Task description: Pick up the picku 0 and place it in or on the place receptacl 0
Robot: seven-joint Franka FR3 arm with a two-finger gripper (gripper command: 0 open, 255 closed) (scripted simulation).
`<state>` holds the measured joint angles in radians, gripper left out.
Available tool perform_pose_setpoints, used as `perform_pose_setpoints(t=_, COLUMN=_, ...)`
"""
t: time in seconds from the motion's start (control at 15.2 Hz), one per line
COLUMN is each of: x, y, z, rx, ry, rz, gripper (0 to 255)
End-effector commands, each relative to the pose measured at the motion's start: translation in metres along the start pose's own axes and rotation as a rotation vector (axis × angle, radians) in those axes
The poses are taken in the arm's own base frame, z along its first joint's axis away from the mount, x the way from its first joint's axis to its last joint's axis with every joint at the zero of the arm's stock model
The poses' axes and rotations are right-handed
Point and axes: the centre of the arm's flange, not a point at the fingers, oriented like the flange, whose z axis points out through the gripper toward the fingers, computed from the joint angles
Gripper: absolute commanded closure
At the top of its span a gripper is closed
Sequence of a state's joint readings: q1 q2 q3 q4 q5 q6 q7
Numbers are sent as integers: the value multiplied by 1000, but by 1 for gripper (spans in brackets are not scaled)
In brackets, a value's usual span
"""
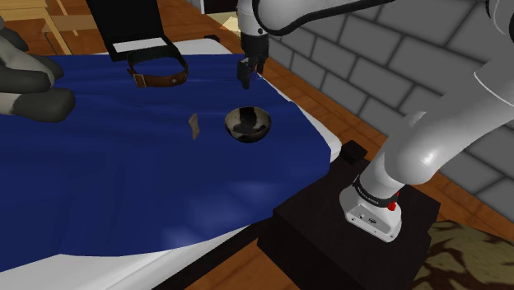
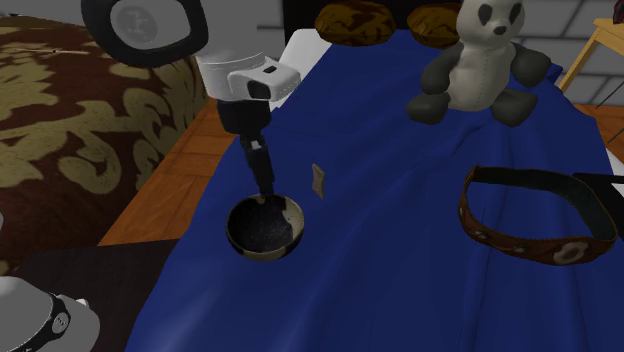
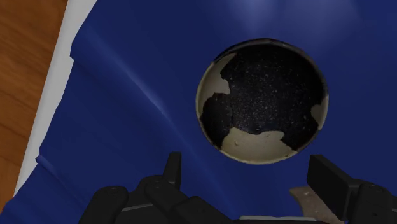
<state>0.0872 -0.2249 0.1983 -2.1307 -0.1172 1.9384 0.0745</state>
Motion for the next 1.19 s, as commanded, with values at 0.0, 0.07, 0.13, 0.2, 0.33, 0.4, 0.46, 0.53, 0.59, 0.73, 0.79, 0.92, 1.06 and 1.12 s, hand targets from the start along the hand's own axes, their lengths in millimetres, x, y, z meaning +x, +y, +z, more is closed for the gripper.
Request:
perform_pose_setpoints(t=0.0, x=19, y=-16, z=12, rx=-6, ry=1, rz=-28, gripper=0)
perform_pose_setpoints(t=0.07, x=28, y=-24, z=18, rx=-9, ry=1, rz=-42, gripper=0)
perform_pose_setpoints(t=0.13, x=37, y=-32, z=24, rx=-13, ry=1, rz=-55, gripper=0)
perform_pose_setpoints(t=0.2, x=46, y=-40, z=30, rx=-16, ry=1, rz=-69, gripper=0)
perform_pose_setpoints(t=0.33, x=63, y=-57, z=42, rx=-23, ry=1, rz=-96, gripper=0)
perform_pose_setpoints(t=0.4, x=71, y=-66, z=48, rx=-27, ry=1, rz=-110, gripper=0)
perform_pose_setpoints(t=0.46, x=80, y=-74, z=54, rx=-30, ry=1, rz=-123, gripper=0)
perform_pose_setpoints(t=0.53, x=88, y=-83, z=60, rx=-34, ry=1, rz=-137, gripper=0)
perform_pose_setpoints(t=0.59, x=96, y=-92, z=66, rx=-37, ry=1, rz=-150, gripper=0)
perform_pose_setpoints(t=0.73, x=112, y=-110, z=79, rx=-44, ry=1, rz=-178, gripper=0)
perform_pose_setpoints(t=0.79, x=119, y=-119, z=85, rx=-47, ry=1, rz=-191, gripper=0)
perform_pose_setpoints(t=0.92, x=135, y=-137, z=98, rx=-54, ry=1, rz=-218, gripper=0)
perform_pose_setpoints(t=1.06, x=149, y=-156, z=111, rx=-61, ry=1, rz=-246, gripper=0)
perform_pose_setpoints(t=1.12, x=154, y=-163, z=115, rx=-64, ry=1, rz=-256, gripper=0)
